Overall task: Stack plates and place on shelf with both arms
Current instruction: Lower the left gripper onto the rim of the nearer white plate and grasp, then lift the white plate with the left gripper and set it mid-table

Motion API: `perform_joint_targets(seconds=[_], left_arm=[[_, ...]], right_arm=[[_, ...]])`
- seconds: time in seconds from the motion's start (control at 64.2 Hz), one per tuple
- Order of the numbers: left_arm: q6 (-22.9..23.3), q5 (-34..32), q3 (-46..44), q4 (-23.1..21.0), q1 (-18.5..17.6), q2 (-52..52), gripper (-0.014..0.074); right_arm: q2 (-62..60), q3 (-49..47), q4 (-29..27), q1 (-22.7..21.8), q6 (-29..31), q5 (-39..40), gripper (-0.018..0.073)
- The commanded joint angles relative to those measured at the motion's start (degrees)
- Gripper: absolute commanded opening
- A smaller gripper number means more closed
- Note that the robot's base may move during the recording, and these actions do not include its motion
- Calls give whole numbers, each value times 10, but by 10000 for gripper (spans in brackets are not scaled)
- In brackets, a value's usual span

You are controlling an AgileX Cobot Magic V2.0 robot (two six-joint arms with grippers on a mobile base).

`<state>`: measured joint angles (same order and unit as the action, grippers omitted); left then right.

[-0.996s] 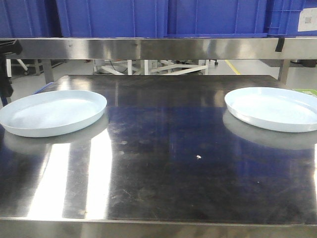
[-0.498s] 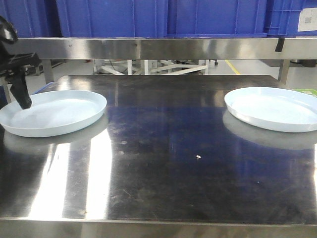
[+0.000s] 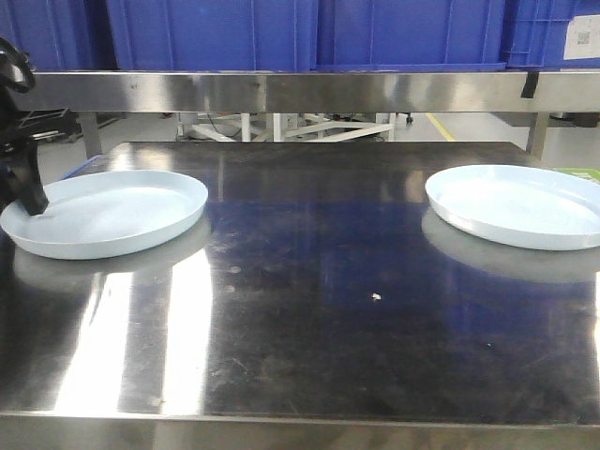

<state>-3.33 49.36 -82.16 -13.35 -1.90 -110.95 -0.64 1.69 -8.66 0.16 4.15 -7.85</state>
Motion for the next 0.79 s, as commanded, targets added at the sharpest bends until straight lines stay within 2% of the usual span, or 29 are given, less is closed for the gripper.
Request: perform_joint_targets(seconds=[0.0, 0.14, 0.327, 0.56, 0.669, 0.778], left_arm=[[1, -14, -17, -8, -3, 29, 130], [1, -14, -17, -8, -3, 29, 81], [1, -5, -33, -9, -3, 36, 83], [1, 39, -84, -41, -5, 62, 83], [1, 46, -91, -69, -18, 73, 83], [1, 33, -91, -92, -48, 74, 83]], right_arm=[[-11, 0, 3, -3, 3, 51, 55], [-11, 0, 3, -3, 3, 51, 55], [-11, 0, 3, -3, 3, 51, 55], [-11, 0, 3, -3, 3, 51, 55], [-11, 0, 3, -3, 3, 51, 55], [-11, 0, 3, -3, 3, 51, 55]])
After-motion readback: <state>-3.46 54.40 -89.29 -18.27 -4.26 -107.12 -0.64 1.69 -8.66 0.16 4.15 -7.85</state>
